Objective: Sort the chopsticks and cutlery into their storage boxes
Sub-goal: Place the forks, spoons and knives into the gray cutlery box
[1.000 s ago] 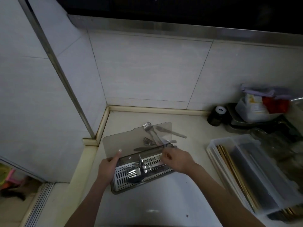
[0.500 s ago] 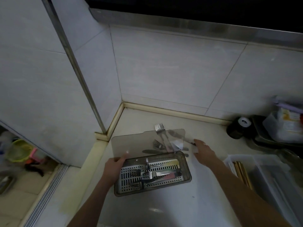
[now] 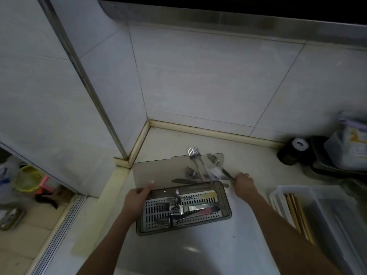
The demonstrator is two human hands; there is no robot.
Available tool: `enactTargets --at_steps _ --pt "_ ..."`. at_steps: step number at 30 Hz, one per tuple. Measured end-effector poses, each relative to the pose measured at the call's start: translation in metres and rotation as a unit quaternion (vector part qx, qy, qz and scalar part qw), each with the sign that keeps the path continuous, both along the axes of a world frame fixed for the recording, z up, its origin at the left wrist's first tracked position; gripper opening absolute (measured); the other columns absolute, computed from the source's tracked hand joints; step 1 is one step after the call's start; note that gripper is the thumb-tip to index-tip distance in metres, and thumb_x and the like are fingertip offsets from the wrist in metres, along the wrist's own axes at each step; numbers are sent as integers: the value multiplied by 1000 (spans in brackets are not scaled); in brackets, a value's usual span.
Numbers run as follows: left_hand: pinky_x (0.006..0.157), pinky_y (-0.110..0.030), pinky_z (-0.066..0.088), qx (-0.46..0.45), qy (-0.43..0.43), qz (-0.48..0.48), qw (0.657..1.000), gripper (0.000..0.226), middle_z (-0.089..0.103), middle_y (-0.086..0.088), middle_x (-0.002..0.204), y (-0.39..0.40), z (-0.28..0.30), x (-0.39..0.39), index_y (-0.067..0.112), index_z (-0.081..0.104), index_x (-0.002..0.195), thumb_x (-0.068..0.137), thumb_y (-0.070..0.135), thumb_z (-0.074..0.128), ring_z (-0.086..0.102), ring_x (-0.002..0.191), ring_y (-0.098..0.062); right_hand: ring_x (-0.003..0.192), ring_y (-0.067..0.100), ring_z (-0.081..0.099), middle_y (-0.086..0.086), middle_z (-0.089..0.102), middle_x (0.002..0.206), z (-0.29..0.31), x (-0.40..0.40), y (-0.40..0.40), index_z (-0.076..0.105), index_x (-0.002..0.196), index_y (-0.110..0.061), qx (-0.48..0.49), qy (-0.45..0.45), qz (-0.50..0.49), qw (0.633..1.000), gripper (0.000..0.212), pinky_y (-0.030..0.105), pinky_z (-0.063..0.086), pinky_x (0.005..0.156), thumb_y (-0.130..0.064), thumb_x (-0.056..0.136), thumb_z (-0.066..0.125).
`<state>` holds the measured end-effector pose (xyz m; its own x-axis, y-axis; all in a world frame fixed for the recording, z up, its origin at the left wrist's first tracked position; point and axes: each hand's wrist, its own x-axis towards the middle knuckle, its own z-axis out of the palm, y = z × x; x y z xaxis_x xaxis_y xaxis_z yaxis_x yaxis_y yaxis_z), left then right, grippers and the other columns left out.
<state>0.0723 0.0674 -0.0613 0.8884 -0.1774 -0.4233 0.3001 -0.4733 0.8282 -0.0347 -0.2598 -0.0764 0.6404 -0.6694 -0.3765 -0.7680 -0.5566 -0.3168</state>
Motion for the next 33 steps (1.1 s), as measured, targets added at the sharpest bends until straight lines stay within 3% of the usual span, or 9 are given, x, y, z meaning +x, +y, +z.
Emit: enactTargets --at_steps 4,7,12,16,20,24,27,30,33 --pt "61 -25 47 -6 -3 -7 1000 52 71 -7 67 0 0 0 3 71 72 87 51 57 68 66 -20 69 29 53 10 53 77 14 -34 15 41 95 -7 40 -230 -189 954 8 32 43 54 -12 98 36" --pt "60 -22 45 -14 -1 -6 1000 49 70 -4 68 1 3 1 6 70 73 86 51 57 67 69 -19 73 28 58 9 56 78 29 -67 29 50 94 -13 52 -348 -256 900 14 39 49 63 -15 99 38" --pt "54 -21 41 -17 -7 -17 1000 45 67 1 62 -2 7 -2 10 68 69 88 49 56 64 64 -14 75 19 54 3 57 80 59 -117 44 60 83 -19 47 -477 -349 805 21 35 45 73 -11 96 45" --pt "71 -30 48 -17 -2 -12 1000 53 71 -5 75 1 5 -1 7 72 81 84 58 57 66 74 -20 65 21 48 8 54 71 72 -126 69 60 73 -16 150 -454 -197 856 28 33 38 63 -5 94 46" --pt "77 -39 52 -7 0 -19 1000 54 71 -10 74 1 5 -1 9 71 77 81 61 57 67 74 -25 62 9 50 -1 60 67 72 -85 101 60 75 -12 140 -340 -60 928 23 23 36 58 -7 94 47" --pt "74 -33 49 -19 -6 -20 1000 44 69 -3 72 2 7 -4 17 67 71 83 58 56 65 74 -21 85 16 57 -7 63 83 57 -47 124 64 84 -18 105 -200 64 972 21 31 43 77 -21 95 47" --pt "74 -31 49 -29 -6 -21 999 40 70 0 73 2 8 -5 19 67 72 84 56 57 66 74 -18 87 11 58 -19 61 82 57 -43 123 64 74 -33 116 -261 28 958 26 35 48 81 -15 90 53" --pt "62 -24 46 -43 -6 -13 999 40 70 0 70 2 10 -7 15 69 71 86 51 58 66 70 -15 77 13 60 -9 65 80 60 -52 100 63 77 -29 80 -382 -97 915 25 36 50 69 -8 88 55" --pt "59 -23 46 -43 -1 -9 999 41 70 -1 67 0 13 -7 13 70 70 86 50 60 67 67 -15 80 15 59 -3 64 90 50 -53 65 63 96 -21 -2 -333 -103 937 17 31 49 70 -9 91 53"
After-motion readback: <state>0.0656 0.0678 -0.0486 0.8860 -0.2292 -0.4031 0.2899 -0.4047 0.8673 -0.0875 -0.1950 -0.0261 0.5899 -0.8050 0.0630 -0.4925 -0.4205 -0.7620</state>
